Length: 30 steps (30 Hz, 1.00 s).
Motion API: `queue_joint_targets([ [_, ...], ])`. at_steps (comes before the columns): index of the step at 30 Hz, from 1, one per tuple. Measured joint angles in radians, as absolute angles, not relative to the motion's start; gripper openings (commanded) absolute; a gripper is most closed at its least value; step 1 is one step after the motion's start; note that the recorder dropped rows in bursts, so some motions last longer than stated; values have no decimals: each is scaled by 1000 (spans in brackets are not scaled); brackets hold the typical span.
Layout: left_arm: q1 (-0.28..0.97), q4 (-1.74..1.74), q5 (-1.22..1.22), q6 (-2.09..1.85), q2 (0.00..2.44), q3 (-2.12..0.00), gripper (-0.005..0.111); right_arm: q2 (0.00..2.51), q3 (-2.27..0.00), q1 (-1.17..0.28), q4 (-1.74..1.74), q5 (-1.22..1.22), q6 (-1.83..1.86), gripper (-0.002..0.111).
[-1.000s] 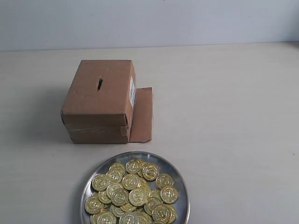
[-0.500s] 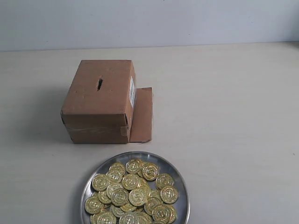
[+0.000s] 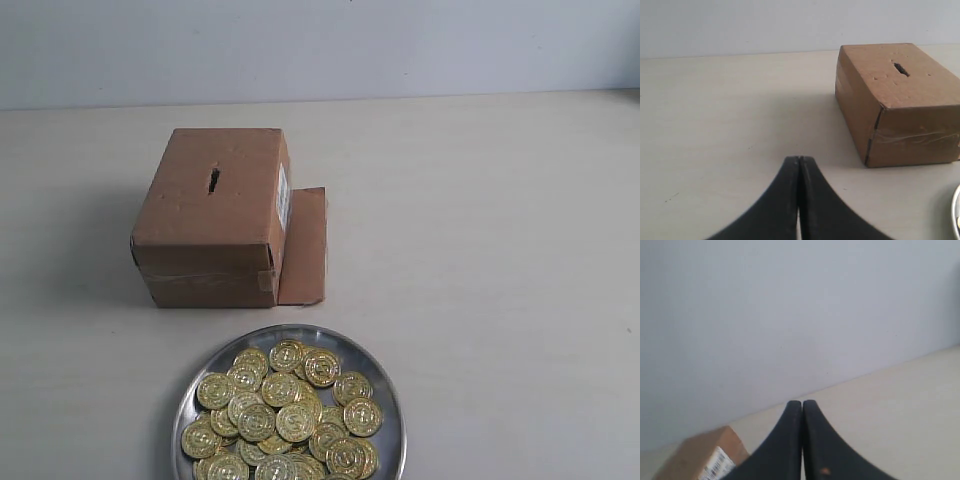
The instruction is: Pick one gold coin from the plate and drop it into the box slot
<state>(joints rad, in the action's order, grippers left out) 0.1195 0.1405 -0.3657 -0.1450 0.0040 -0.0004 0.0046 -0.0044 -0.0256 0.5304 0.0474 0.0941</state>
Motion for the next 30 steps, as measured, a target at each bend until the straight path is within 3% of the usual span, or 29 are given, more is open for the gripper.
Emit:
queue_joint_targets([
  [7, 119, 140, -366, -145, 4, 0, 0, 5, -4, -26, 715, -144, -152, 0],
  [13, 119, 140, -366, -145, 4, 0, 0, 5, -189, -26, 610, 303, -80, 0],
  [18, 119, 140, -366, -145, 4, 0, 0, 31, -339, -26, 747, 591, 113, 0],
  [30, 119, 140, -366, -145, 4, 0, 0, 476, -556, -26, 856, 990, 302, 0],
])
